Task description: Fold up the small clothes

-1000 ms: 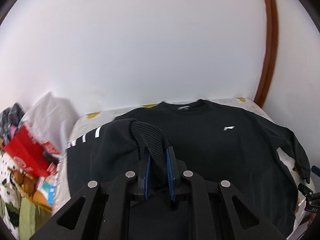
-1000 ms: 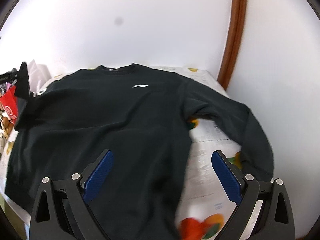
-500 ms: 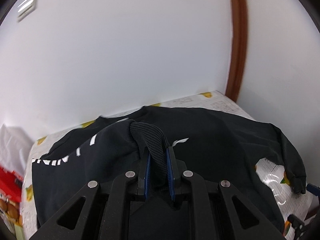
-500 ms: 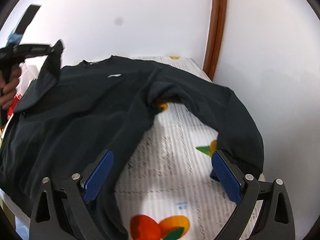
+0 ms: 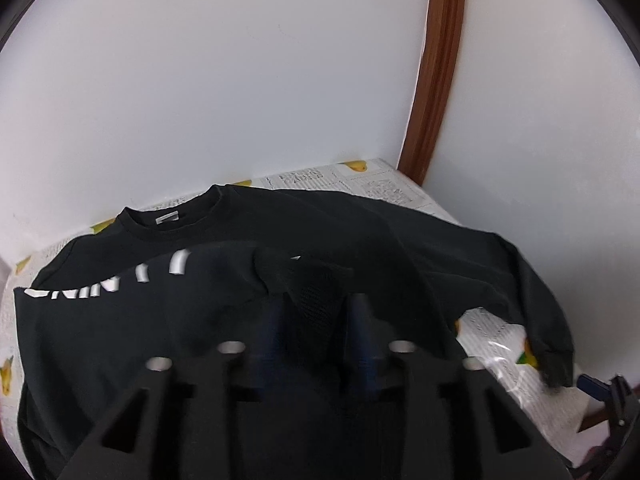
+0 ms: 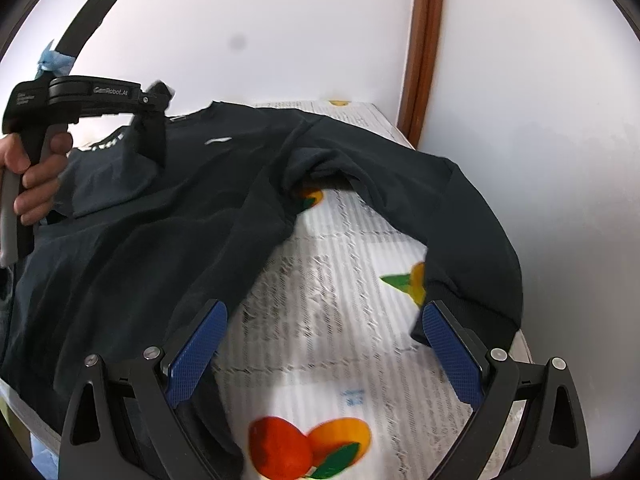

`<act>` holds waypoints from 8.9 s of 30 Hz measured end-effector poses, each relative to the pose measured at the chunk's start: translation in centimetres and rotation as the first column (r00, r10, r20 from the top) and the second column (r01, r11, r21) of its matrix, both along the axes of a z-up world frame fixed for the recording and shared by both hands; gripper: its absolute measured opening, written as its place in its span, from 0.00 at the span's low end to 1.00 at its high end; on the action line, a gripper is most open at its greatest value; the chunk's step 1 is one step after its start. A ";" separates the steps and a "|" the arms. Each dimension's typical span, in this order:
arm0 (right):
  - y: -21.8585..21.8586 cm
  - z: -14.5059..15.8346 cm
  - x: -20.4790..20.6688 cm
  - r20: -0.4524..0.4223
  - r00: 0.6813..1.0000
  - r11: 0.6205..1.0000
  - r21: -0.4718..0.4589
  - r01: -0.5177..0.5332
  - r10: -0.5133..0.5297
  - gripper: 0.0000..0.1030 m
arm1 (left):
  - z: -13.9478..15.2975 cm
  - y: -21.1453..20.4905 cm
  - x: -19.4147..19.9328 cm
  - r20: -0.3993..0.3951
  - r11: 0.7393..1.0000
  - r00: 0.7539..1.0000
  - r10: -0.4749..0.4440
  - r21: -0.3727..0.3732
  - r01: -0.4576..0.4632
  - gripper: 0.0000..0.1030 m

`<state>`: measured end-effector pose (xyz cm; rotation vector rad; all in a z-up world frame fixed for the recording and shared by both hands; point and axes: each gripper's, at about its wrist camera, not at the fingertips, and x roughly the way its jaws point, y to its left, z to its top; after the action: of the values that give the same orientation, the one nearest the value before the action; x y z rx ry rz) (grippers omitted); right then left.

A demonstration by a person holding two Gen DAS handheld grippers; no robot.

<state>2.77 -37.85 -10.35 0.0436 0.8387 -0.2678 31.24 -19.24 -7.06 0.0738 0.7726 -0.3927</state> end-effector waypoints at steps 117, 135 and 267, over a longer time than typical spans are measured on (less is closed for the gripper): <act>38.3 -2.6 45.7 0.072 0.810 0.802 0.114 -0.587 0.582 0.45 | -10.1 37.8 -3.5 -0.148 0.929 0.917 0.371 0.040 -0.369 0.10; 6.9 -4.3 22.4 -0.094 0.995 0.998 -0.062 -0.033 0.027 0.48 | -10.4 36.0 -0.4 -0.147 0.910 0.898 0.414 0.086 -0.405 0.39; 39.6 4.3 26.5 0.127 0.906 0.906 0.084 -0.416 0.404 0.07 | -10.9 38.0 -15.8 -0.212 0.924 0.909 0.358 -0.058 -0.378 0.79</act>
<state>29.30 1.75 -6.06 -0.0177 0.7355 0.1783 15.49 18.78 -17.95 -0.2056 0.9414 -0.0757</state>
